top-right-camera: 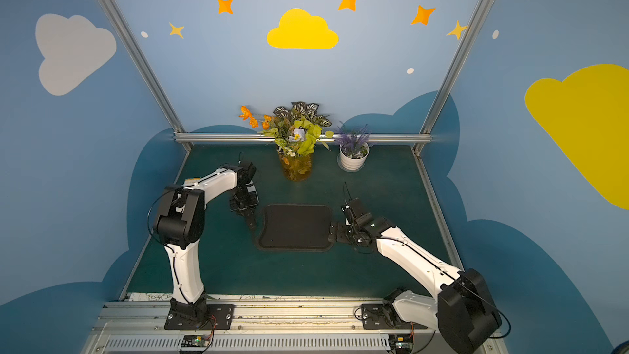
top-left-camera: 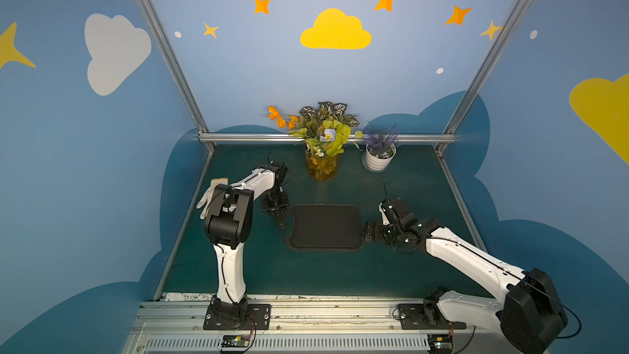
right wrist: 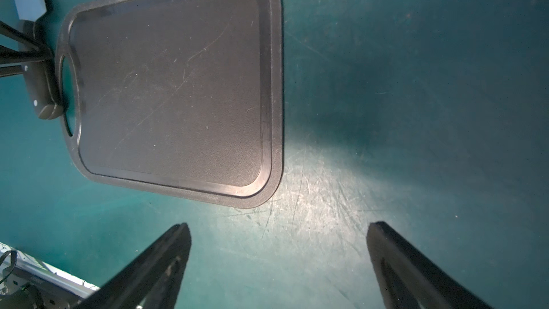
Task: Align the knife with the edge of the cutting board
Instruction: Pick up the knife at the center of the board.
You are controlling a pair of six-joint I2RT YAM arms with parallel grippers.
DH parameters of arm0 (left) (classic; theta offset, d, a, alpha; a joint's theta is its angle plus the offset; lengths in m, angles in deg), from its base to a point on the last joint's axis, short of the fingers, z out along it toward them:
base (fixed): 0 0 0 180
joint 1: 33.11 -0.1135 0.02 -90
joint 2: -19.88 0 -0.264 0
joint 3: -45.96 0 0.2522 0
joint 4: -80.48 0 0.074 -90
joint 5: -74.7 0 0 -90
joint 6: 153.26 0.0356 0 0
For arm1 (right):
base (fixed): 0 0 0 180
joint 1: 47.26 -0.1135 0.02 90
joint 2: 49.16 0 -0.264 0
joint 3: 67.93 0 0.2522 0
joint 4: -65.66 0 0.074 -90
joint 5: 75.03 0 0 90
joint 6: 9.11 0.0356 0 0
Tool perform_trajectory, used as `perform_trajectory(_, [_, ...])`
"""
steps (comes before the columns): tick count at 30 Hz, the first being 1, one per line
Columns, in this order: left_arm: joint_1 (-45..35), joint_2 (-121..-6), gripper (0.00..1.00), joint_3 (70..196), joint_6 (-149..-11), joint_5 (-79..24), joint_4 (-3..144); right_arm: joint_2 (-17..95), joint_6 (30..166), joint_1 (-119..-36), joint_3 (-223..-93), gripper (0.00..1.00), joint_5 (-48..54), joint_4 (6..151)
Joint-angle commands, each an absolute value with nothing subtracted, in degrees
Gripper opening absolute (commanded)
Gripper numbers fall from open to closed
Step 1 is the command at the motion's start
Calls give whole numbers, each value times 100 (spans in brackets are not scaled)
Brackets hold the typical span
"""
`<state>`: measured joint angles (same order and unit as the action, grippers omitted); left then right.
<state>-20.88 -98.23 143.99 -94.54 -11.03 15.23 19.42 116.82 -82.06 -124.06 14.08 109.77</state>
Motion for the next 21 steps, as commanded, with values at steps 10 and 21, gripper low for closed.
perform_trajectory(10, [-2237, -10232, 49, 14306, -9316, -801, 1446, 1799, 11589, -8150, -12483, 98, 1417, 11186])
perform_trajectory(21, [-2255, -10326, 33, 14436, -9272, -906, 1288, 1517, 11570, -8085, -12449, 98, 1479, 11349])
